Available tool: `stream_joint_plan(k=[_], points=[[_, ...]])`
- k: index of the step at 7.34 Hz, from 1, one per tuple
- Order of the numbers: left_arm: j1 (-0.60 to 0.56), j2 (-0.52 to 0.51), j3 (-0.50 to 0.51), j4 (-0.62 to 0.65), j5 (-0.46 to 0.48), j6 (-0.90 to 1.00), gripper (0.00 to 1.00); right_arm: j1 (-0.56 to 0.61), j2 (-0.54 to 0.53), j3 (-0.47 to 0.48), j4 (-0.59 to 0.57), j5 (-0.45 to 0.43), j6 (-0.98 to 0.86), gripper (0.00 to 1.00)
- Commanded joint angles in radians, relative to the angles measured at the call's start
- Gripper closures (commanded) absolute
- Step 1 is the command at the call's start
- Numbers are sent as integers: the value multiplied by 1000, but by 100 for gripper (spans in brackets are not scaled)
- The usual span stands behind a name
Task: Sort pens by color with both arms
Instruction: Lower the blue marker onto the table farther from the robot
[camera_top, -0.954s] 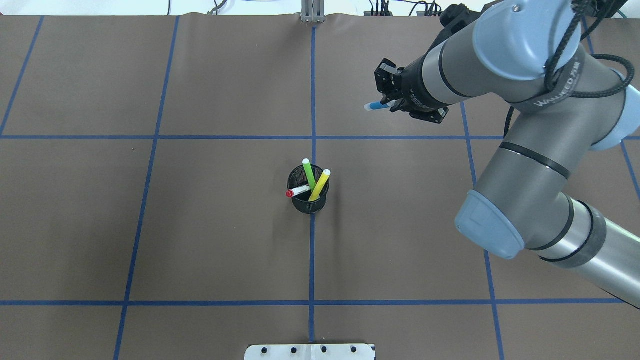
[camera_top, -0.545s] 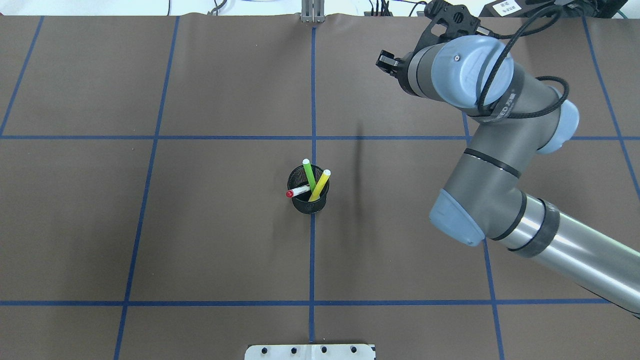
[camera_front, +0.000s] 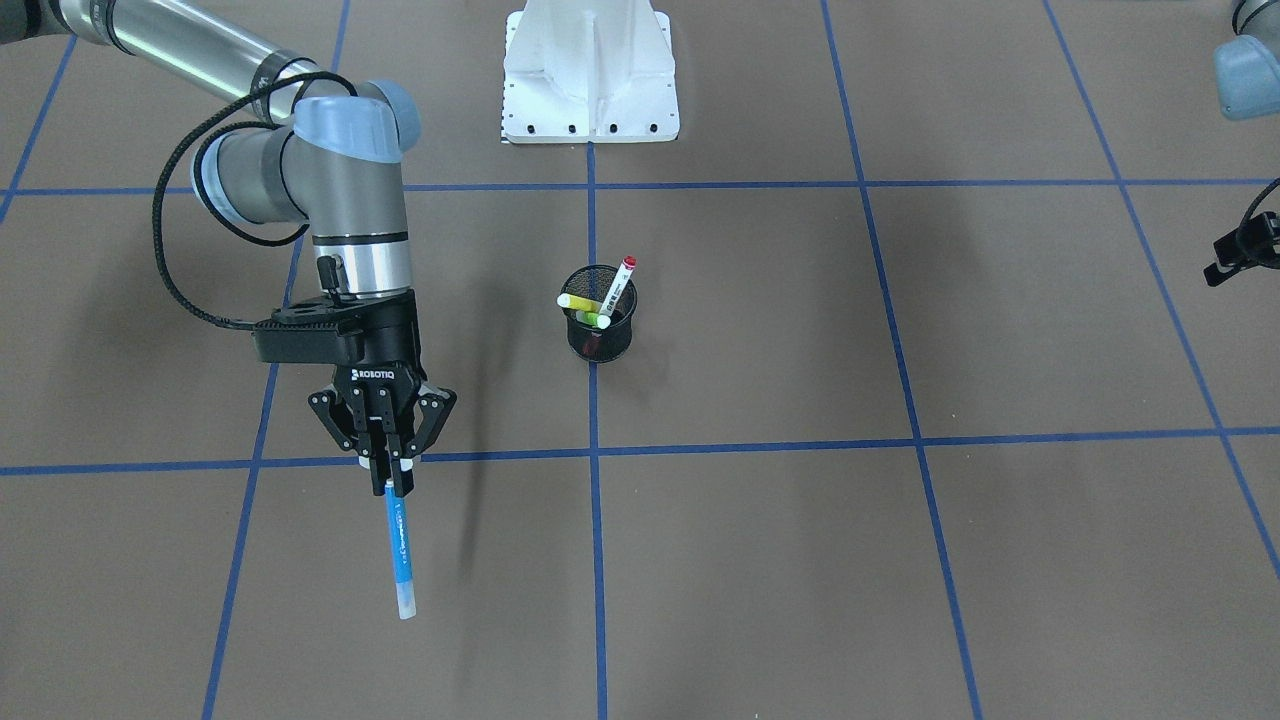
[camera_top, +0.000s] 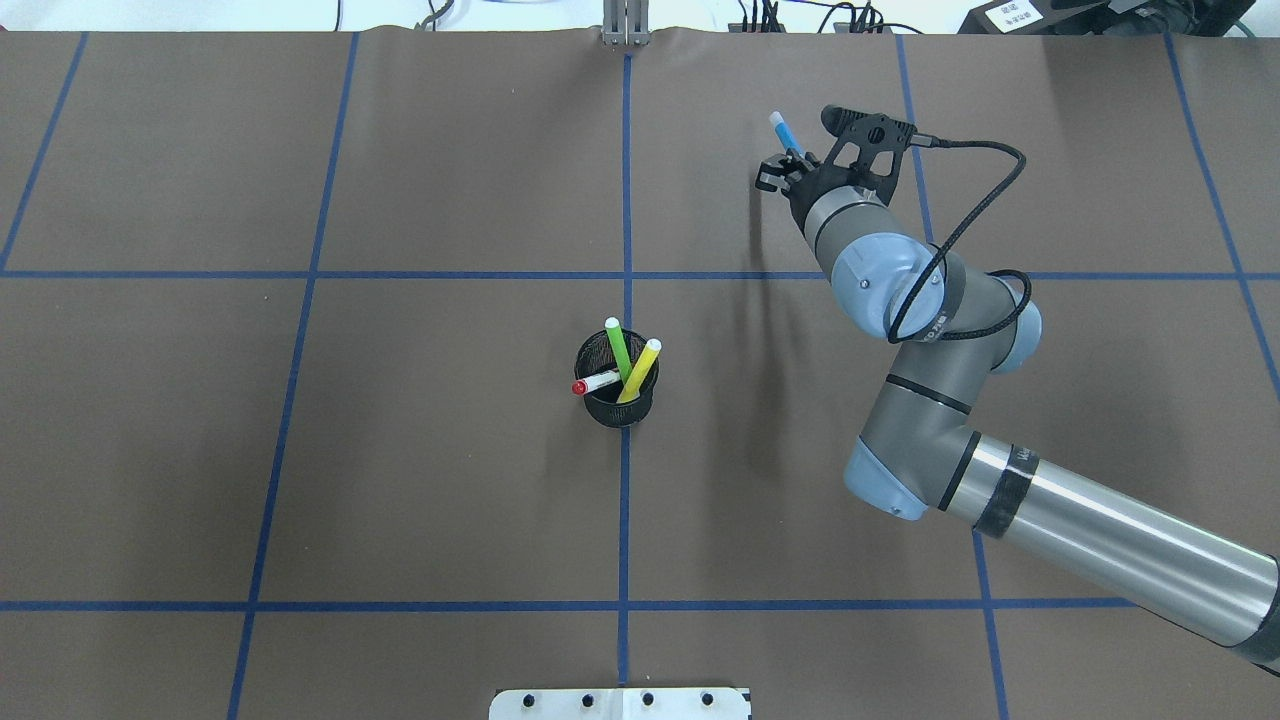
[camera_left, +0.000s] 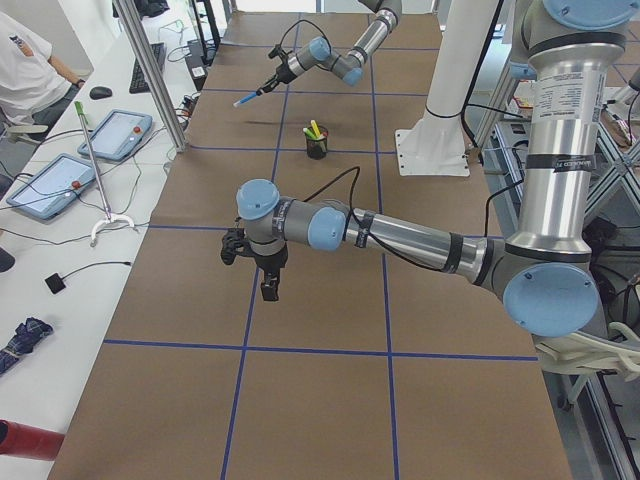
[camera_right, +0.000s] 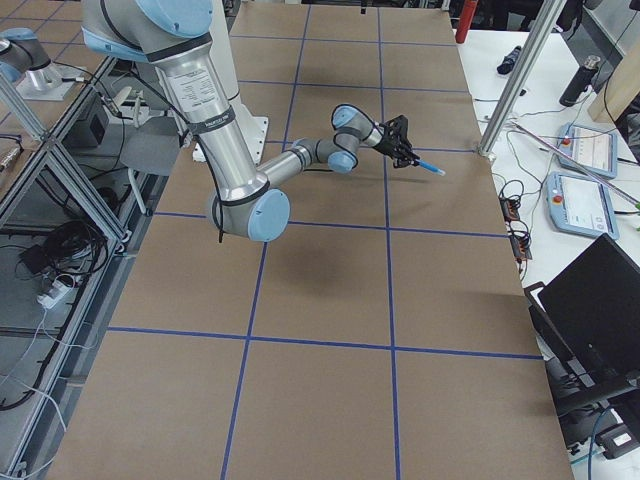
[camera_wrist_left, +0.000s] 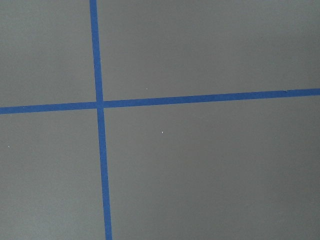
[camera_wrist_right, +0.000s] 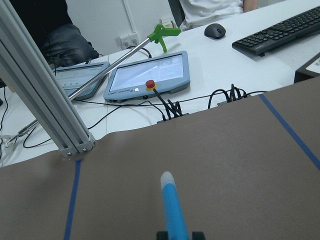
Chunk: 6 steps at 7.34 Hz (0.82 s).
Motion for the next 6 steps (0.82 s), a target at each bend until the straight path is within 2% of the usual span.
stream_joint_plan(k=[1, 5, 6], points=[[0, -2, -15, 0, 0, -31, 0, -36, -16, -62, 80, -36, -63, 100], [0, -2, -20, 2, 3, -32, 0, -76, -37, -62, 82, -92, -87, 99], [0, -2, -20, 2, 5, -32, 0, -76, -31, -61, 85, -90, -87, 49]])
